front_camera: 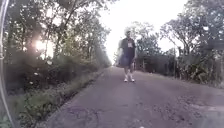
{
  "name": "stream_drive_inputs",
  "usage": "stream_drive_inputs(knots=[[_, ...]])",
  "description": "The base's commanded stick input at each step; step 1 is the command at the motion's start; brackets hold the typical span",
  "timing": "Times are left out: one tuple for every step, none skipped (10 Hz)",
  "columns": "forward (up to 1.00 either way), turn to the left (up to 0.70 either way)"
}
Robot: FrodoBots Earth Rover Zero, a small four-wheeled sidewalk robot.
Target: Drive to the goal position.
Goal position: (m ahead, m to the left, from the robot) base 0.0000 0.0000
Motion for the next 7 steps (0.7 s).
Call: stream_drive_inputs(knots=[[0.10,0.01],[0.10,0.01],[0.10,0.01],[0.10,0.01],[0.10,0.01],[0.10,0.01],[0.10,0.01]])
